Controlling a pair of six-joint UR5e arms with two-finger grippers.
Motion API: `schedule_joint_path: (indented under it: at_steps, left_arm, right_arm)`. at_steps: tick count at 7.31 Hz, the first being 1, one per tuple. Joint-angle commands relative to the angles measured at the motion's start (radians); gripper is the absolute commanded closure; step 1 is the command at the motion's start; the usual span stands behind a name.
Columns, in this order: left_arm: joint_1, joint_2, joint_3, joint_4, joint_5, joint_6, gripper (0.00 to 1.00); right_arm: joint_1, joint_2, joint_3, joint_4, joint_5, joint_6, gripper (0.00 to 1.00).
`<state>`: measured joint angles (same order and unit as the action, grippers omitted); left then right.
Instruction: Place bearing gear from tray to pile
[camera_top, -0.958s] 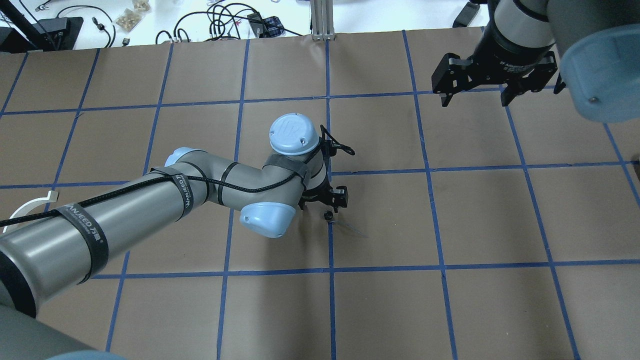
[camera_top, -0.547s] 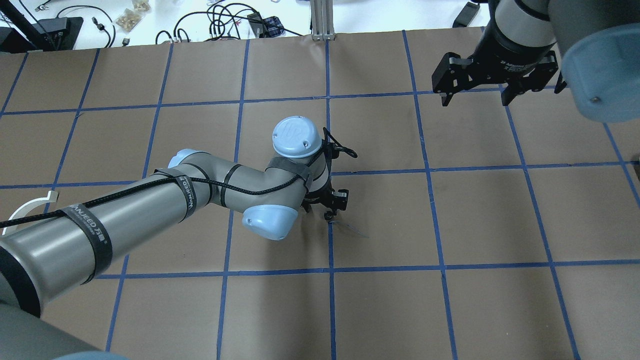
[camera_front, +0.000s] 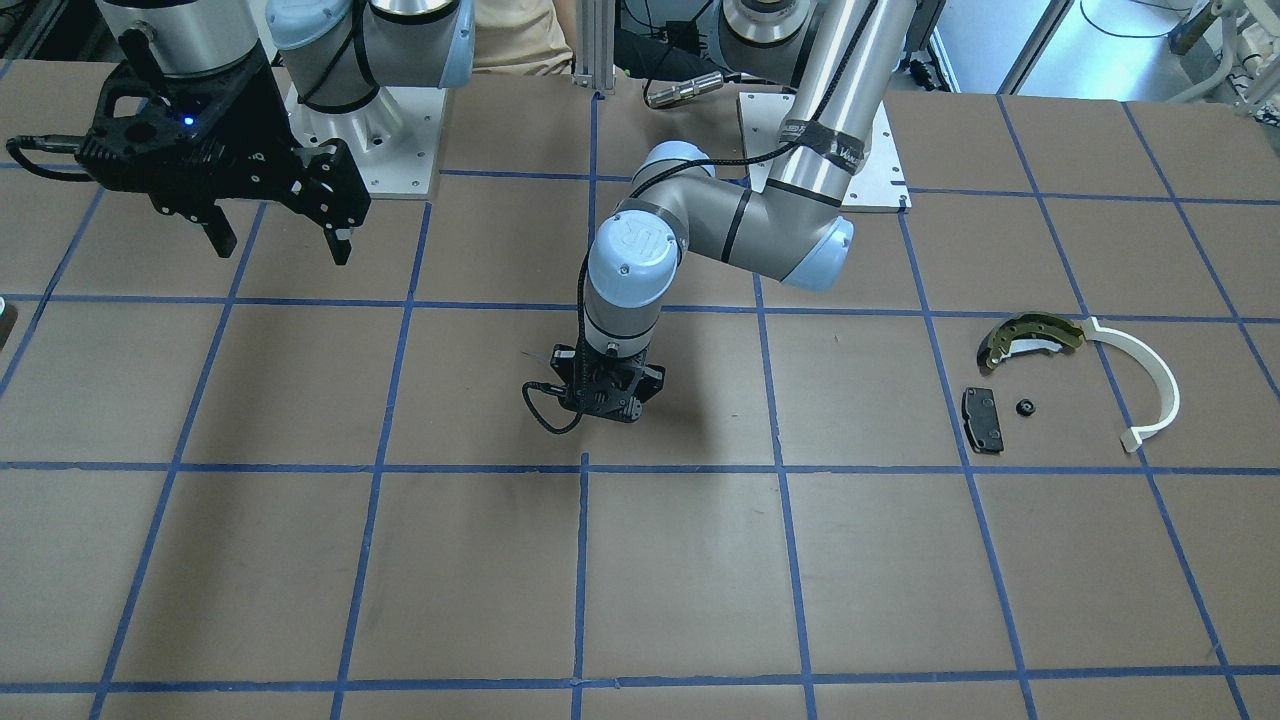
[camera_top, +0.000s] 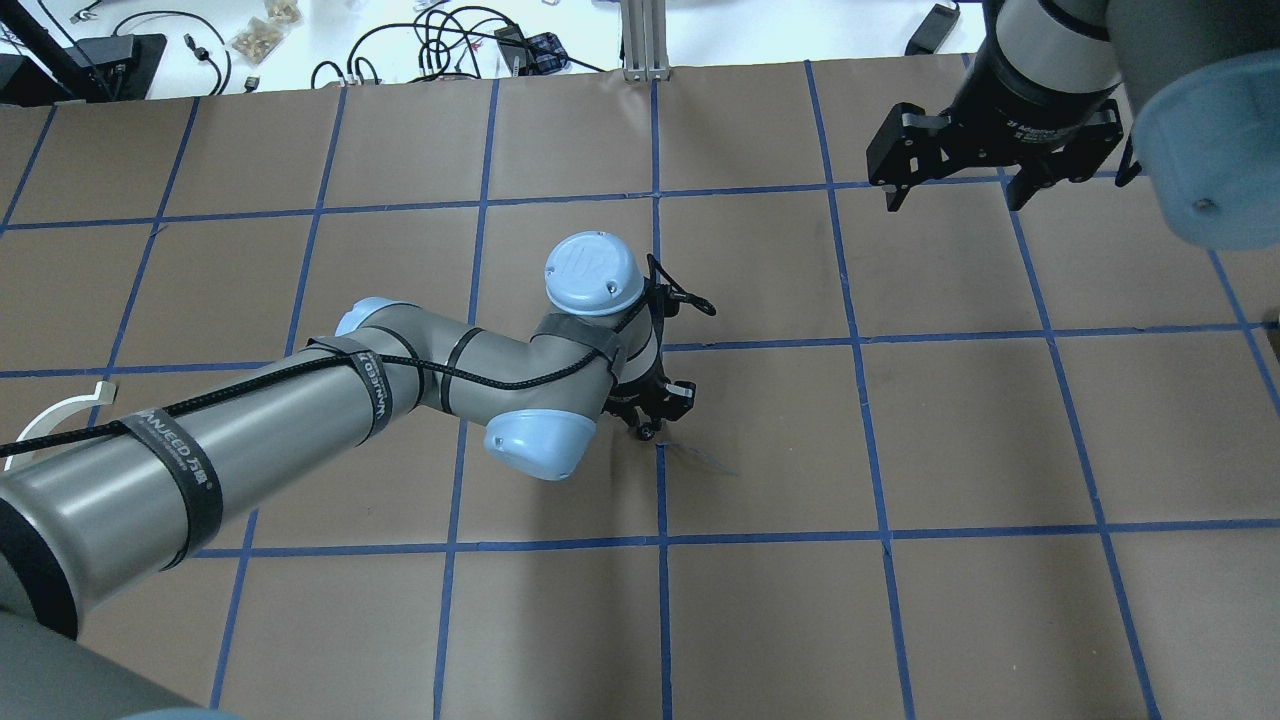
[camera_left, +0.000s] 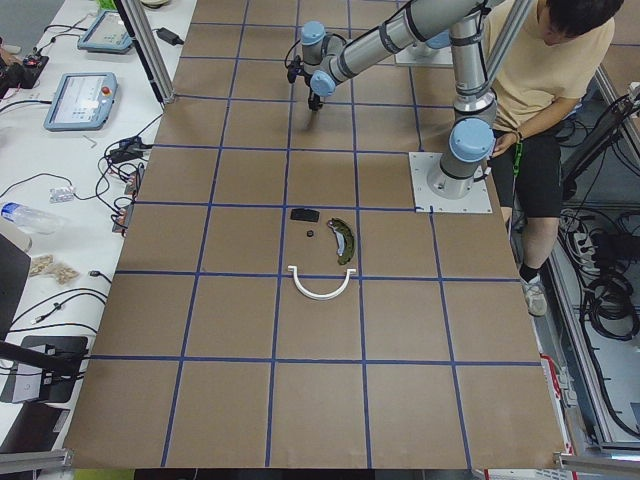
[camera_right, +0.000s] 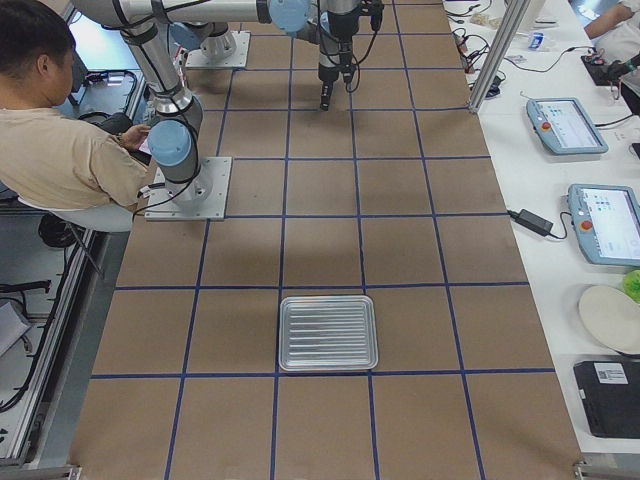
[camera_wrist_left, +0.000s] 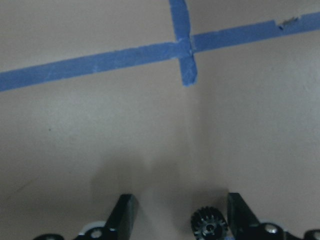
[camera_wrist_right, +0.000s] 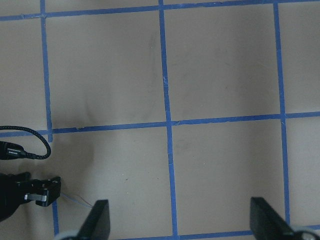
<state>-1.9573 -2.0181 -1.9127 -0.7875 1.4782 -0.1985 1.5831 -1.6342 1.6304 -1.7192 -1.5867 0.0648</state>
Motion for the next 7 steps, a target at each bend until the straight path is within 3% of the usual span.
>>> schedule_joint_path:
  at_steps: [1,4,5,7]
  left_arm:
    - [0.002,0.009,0.004,-0.001,0.001,0.002,1.0]
    - [0.031,0.036,0.042,-0.042,0.01,0.01,1.0]
    - [0.072,0.05,0.09,-0.132,0.019,0.036,1.0]
    - [0.254,0.081,0.191,-0.289,0.02,0.149,1.0]
  right_arm:
    - [0.0,-0.004,0.011,0.001,-0.001,0.003,0.0]
    - [0.0,0.002,0.011,0.001,-0.001,0.0,0.0]
    - [0.0,-0.002,0.011,0.001,-0.004,-0.002,0.0]
    - [0.0,-0.001,0.011,0.001,-0.002,0.0,0.0]
